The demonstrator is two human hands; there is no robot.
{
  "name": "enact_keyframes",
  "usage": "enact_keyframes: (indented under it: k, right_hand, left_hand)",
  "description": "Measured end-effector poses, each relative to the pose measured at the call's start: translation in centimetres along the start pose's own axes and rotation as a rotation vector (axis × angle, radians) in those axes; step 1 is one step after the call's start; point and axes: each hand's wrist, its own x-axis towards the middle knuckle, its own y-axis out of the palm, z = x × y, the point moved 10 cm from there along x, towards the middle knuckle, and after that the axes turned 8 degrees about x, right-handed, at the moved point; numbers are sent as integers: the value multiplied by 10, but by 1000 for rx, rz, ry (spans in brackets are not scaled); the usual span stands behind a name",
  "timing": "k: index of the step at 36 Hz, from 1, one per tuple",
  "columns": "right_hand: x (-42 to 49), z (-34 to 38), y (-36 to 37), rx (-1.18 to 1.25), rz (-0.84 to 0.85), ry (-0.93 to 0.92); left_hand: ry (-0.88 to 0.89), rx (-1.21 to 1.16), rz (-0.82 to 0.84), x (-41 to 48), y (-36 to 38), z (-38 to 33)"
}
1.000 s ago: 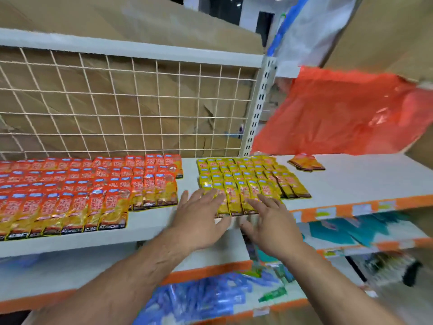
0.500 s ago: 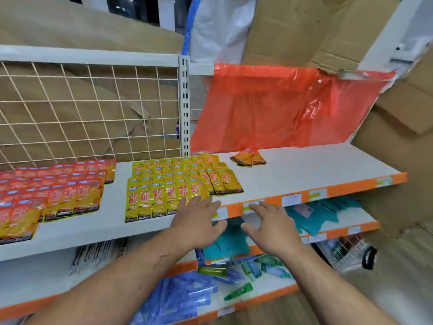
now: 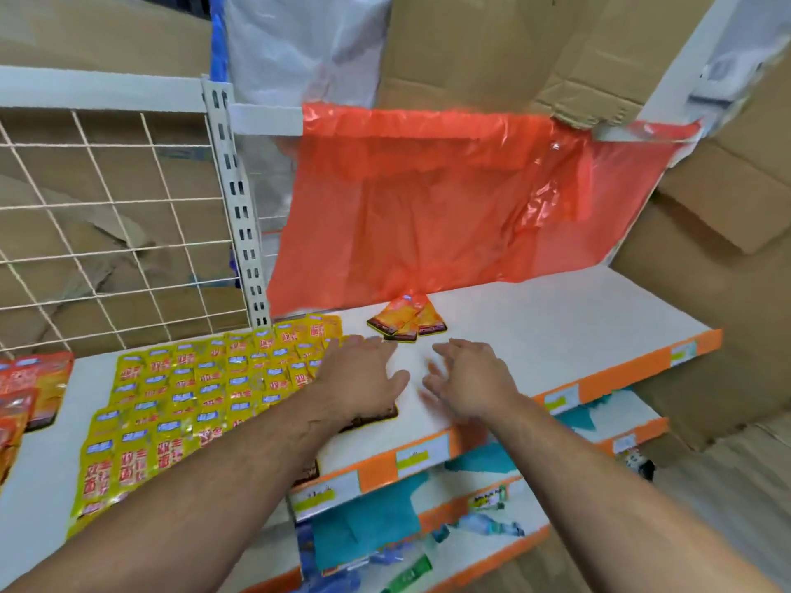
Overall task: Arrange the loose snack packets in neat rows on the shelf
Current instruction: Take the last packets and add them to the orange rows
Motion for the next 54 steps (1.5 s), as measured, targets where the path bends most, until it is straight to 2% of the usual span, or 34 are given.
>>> enact_keyframes:
  k: [11,18,21,28,32,36,40,45,54]
  right_hand:
    - [91,-31,11,83,28,-63]
    - [133,-38,33,-44,206,-287]
    - [142,-42,33,-105,205,-370]
    - [151,-54,20,-9,119,-448]
    - [156,-70,17,23,113,-418]
    - [166,-94,18,164,141,-267]
    - [176,-105,22,290,198,-171]
    - [181,-113,26,336,293,-106]
    - [191,-121,27,460,364,-43]
  left_hand:
    - [-83,-98,-46,82,13,9]
    - [-255,-217,120,101,38,0]
    - [-344,-176,39,104,31,-5]
    - [-587,-344,-164,98,20,-13]
    - [-783,-399,-176,88,32,-16]
    - [-924,-432,-189,78,40,-17]
    - [-976,-534,-166,73,45,-19]
    - [-1007,-605,-141,67,47,-15]
    - [-1101,-756,-223,63,55,-3]
